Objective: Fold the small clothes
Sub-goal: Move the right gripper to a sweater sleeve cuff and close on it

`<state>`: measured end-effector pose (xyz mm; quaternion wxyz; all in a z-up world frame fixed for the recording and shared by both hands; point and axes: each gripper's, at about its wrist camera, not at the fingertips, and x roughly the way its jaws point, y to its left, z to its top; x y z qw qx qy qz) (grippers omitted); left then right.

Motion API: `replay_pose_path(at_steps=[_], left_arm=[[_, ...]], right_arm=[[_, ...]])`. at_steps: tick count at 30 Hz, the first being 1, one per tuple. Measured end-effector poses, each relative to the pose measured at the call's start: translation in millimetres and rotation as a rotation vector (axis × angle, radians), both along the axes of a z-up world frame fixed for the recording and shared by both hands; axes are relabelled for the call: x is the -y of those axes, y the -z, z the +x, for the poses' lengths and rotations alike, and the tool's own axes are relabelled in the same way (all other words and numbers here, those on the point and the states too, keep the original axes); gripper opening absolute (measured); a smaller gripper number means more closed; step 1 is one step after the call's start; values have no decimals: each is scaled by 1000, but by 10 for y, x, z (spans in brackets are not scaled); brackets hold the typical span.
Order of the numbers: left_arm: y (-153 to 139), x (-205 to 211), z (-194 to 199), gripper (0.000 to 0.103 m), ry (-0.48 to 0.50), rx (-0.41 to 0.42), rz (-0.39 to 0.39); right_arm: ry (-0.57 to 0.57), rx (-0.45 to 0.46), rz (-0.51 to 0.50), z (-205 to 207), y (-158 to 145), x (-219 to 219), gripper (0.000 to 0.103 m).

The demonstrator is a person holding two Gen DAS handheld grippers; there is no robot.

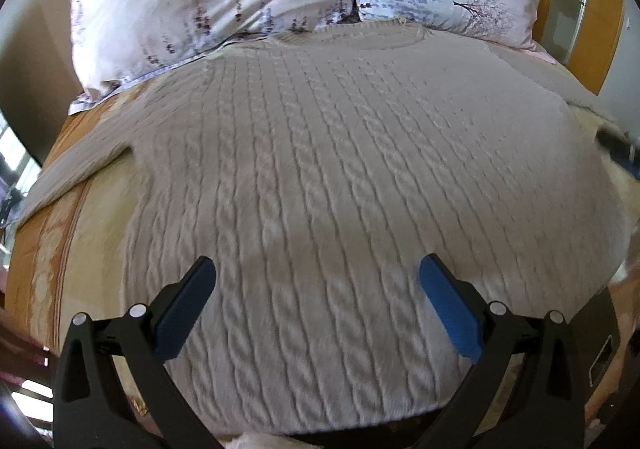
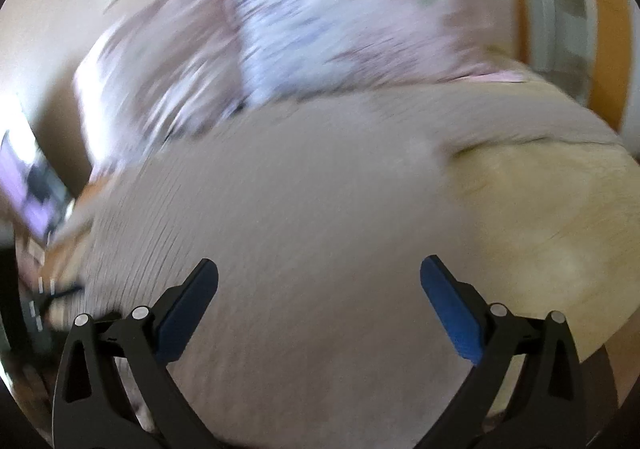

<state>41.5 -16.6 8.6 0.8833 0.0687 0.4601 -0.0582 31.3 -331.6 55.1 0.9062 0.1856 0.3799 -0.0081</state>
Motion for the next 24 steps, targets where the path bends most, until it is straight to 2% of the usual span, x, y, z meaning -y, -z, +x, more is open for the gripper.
replay_pose_path(at_steps=[3,5,7,9,12,16,19,24], left_arm=[[-27,-12,157,101,17,-9,-55],[-58,-39,257,101,26,-2,-107],[-87,-78,345,101,33,10,-156],[-118,-95,427,101,36,20,-170],[-162,-124,511,101,33,59,-174],[-212,-185,616,101,11,117,-174],[-241,-220,703,101,7,137,-187],[-235,-298,828,101,36,98,-278]], right_arm=[[129,-6,51,197,-48,501,90],[251,-35,109,341,-18,921,76],[363,-71,189,443,77,1290,66],[451,-94,273,517,195,1615,59],[547,-130,334,515,339,1878,50],[619,-152,414,546,525,2118,43],[642,-138,437,594,537,2215,40],[681,-115,467,601,564,2395,29]])
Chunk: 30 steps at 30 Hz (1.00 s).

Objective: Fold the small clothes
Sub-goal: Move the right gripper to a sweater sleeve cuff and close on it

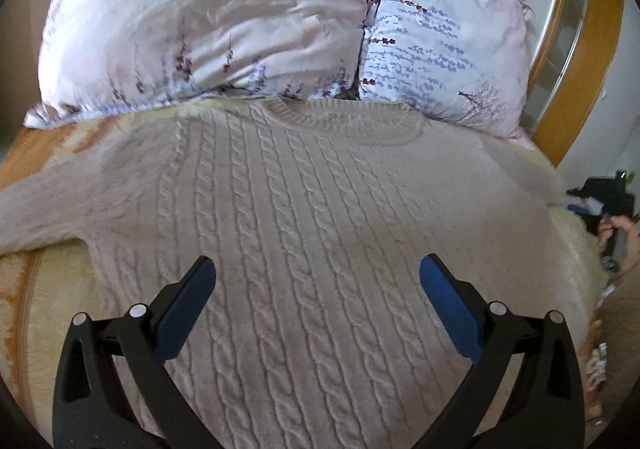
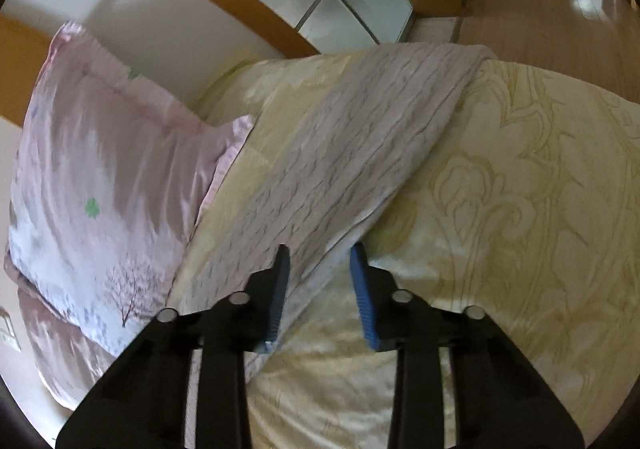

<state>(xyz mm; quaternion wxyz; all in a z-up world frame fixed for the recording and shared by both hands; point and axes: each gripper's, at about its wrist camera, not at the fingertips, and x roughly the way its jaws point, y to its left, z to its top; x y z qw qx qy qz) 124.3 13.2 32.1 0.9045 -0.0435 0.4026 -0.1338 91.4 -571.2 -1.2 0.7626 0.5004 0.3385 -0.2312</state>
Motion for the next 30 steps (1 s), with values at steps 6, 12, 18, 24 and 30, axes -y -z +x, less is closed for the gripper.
replay_pose_path(at_steps=[6,12,18,24,30], left_arm=[[56,-69,127,101,-9,-60,-35],[53,-114,181,101,-12,-59,-48],[56,-138,191,101,-18,-61,-55],[35,-206,220,101,-24,-58,-102],[26,-279,261,101,-39,-70,-163]], right_arm=[[31,7,-29,-58,3,12,27],[40,-8,-61,-19,-7,23,26],[34,-27,-96,11,4,24,12],[-19,3,-202,60,-195,-84,9],[-182,164,-300,190,-767,-554,9]])
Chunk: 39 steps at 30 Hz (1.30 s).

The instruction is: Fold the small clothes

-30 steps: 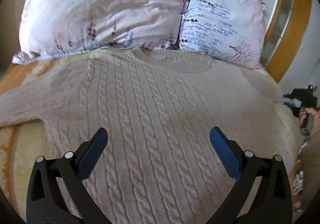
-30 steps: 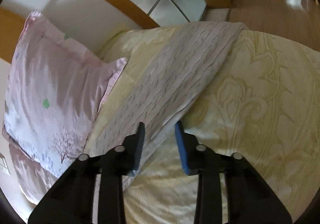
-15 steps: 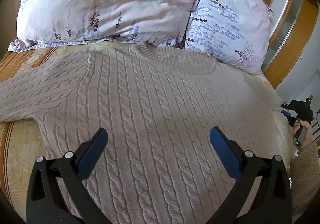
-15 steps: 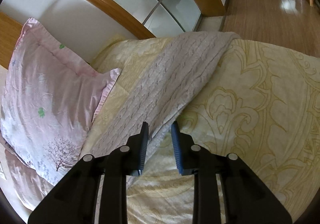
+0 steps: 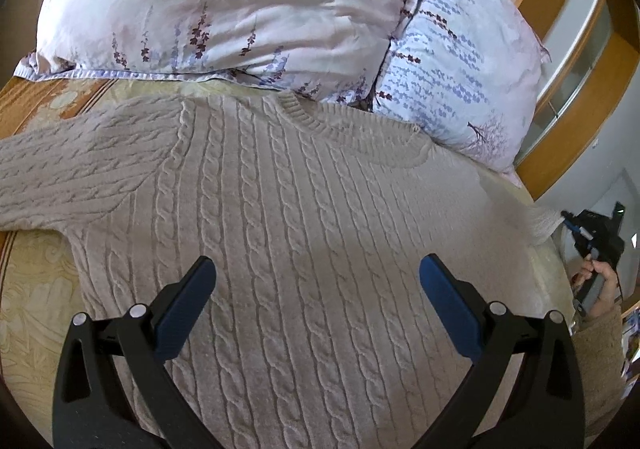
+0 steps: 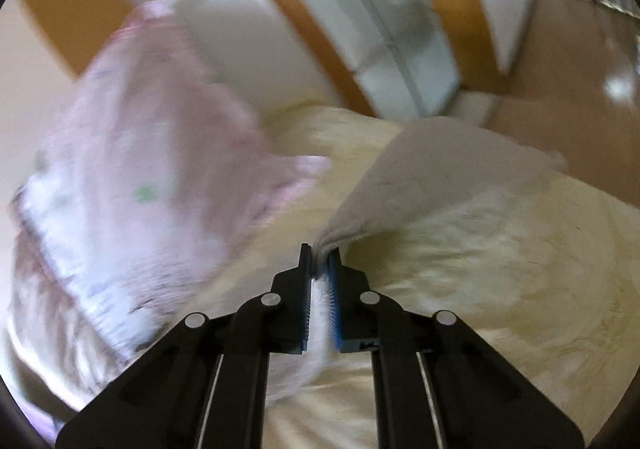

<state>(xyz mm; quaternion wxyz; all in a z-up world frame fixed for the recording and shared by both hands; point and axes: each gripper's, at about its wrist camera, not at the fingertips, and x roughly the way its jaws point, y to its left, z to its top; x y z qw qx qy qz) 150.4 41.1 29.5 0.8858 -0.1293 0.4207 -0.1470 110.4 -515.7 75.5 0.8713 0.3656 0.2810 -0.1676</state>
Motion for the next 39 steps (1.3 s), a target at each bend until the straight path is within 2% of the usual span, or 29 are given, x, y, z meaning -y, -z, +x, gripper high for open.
replay_pose_path(at_steps=[4,6,9,11,13,16,18,20,22,25,27,28,29,30,31,32,33,36,37,39], left_arm=[[-48,4,-17,101,-8,51,11],[-69,16,-33,101,-5,71,20],[-104,36,-59,101,6,101,26],[-116,50,-55,101,16,106,29],[-120,46,-45,101,23,100,25],[-132,28,-41,101,35,86,3],[-154,17,-31,101,48,85,-10],[-165,8,-9,101,58,76,-27],[-169,-11,39,101,61,52,-65],[-147,-55,119,101,63,17,-131],[-124,-90,165,101,57,-4,-167],[-107,-116,188,101,51,-18,-188],[-88,-143,206,101,48,-31,-209],[-63,-181,221,101,45,-46,-241],[-46,-212,230,101,41,-56,-263],[-25,-251,239,101,37,-68,-288],[-2,-295,246,101,31,-79,-317],[29,-392,266,101,18,-88,-378],[37,-418,271,101,12,-88,-397],[50,-452,280,101,4,-89,-428]], right_arm=[[-226,105,-20,145,-344,-705,9],[-371,116,-16,244,-375,-1175,9],[-535,62,5,375,-199,-1742,8],[-627,-22,11,460,79,-2114,8],[-666,-109,0,522,344,-2351,8],[-661,-139,43,507,443,-2349,9],[-640,-119,108,490,439,-2248,17],[-588,-92,171,429,397,-2088,51],[-527,-68,224,415,390,-1905,55],[-397,-63,321,362,466,-1611,55],[-311,-77,321,349,490,-1470,54],[-283,-81,310,351,492,-1437,48],[-260,-88,291,366,481,-1408,36],[-232,-106,235,385,434,-1406,29],[-221,-116,184,412,389,-1420,16],[-220,-121,133,441,333,-1462,13],[-233,-105,58,478,198,-1572,11],[-335,-26,-63,520,-109,-1891,9],[-414,15,-118,558,-254,-2164,9],[-544,41,-159,618,-347,-2548,9]])
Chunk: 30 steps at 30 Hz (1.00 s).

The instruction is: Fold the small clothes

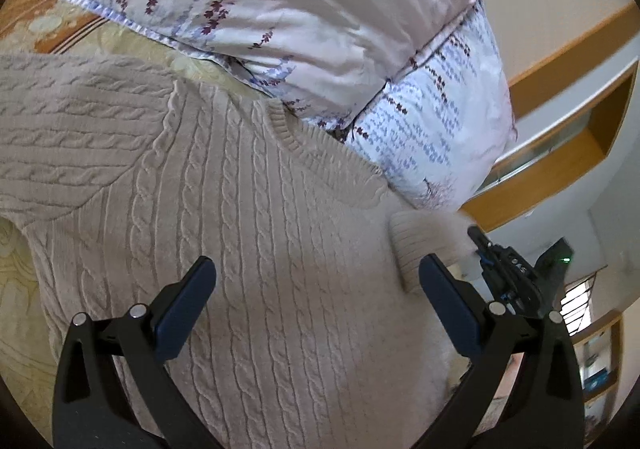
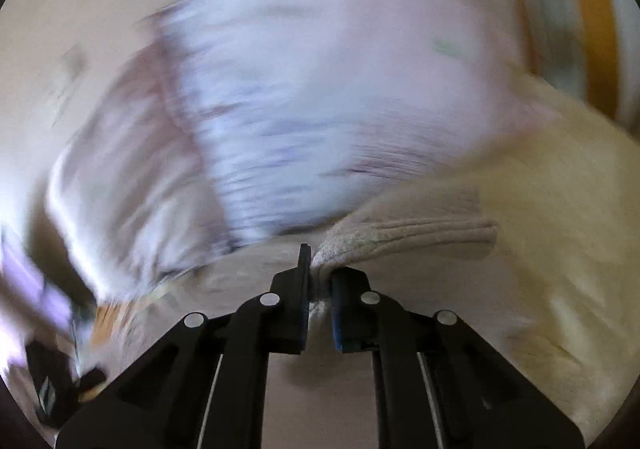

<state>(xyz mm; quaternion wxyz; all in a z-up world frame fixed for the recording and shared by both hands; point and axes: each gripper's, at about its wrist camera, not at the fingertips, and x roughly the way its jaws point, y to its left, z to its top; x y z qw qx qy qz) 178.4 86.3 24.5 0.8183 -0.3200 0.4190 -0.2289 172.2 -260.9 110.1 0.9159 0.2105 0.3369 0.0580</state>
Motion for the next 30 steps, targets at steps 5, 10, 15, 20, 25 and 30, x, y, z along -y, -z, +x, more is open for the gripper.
replay_pose_path(at_steps=[5,10,15,20,25,30], left_arm=[[52,-2,33,101,1,-20,-35],[124,70,69,96,21,-58,-54],[207,131,160,81,26,-117,-92],[331,202,307,76,1,-208,-101],[336,245,447,66,-29,-211,-87],[373,298,601,48,-39,-218,-61]], right_arm=[[-415,-163,-26,167,340,-1065,34],[-356,-227,124,14,560,-814,46],[-58,-299,494,-258,850,240,46],[174,-293,717,-450,1115,900,44],[342,-214,696,-566,1048,1251,44],[384,-189,659,-519,1047,1273,38]])
